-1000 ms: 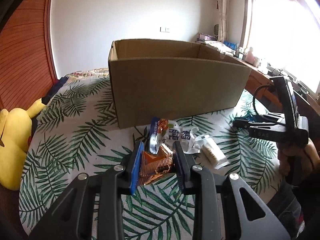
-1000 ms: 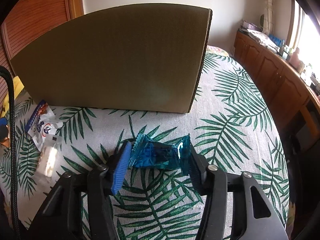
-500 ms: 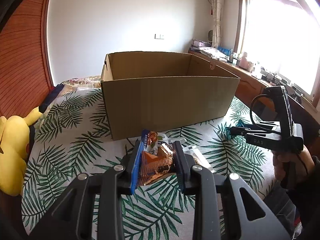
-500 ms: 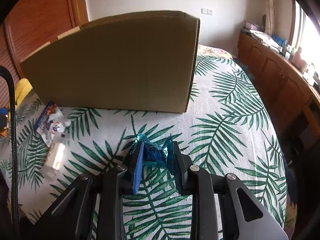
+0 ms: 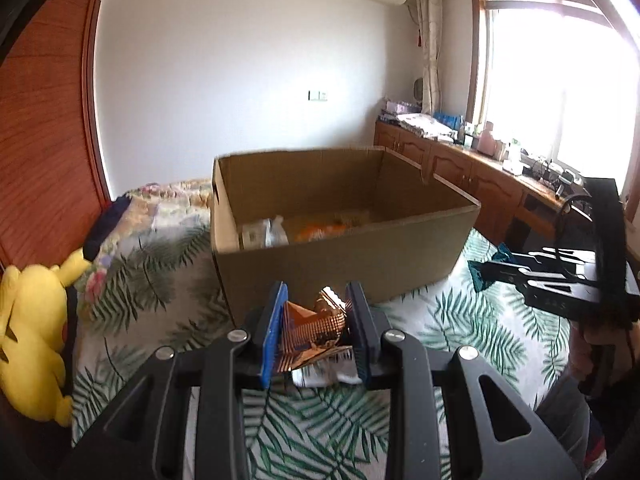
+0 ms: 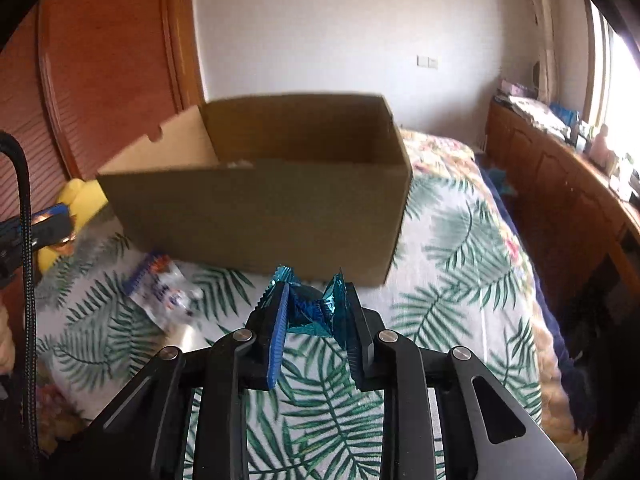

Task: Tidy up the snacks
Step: 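Carry both snacks over the cardboard box and open both tools to drop them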

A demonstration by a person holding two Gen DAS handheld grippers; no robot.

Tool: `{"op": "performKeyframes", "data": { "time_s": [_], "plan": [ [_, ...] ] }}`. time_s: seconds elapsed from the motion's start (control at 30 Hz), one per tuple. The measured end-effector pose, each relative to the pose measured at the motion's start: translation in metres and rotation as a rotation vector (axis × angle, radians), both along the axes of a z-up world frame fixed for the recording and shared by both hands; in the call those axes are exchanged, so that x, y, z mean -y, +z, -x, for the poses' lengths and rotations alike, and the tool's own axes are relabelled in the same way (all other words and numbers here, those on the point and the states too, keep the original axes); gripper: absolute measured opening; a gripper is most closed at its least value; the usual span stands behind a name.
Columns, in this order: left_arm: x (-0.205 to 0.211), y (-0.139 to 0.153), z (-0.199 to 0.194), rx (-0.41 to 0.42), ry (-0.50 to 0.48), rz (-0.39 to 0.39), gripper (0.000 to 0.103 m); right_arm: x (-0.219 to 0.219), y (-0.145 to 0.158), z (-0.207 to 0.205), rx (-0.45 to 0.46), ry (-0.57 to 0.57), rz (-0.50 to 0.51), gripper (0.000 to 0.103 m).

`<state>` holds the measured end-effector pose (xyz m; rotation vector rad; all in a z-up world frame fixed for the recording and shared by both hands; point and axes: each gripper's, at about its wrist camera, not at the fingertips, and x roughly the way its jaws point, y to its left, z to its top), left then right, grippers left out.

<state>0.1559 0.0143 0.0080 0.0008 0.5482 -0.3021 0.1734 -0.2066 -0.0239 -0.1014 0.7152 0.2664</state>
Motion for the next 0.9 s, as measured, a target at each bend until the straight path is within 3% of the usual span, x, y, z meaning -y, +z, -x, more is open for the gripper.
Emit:
{"op": "performKeyframes", "data": {
  "time_s": [0.43, 0.9],
  "plan": [
    [0.0, 0.029, -0.034, 0.037, 0.021, -0.036, 0.028, -0.019, 0.049, -0.019, 0.081, 0.042, 0.016, 0.024],
    [0.004, 0.029, -0.074, -0.019, 0.045, -0.024, 0.029, -0.018, 0.054, -0.06, 0.087, -0.004, 0.025, 0.024]
  ]
}}
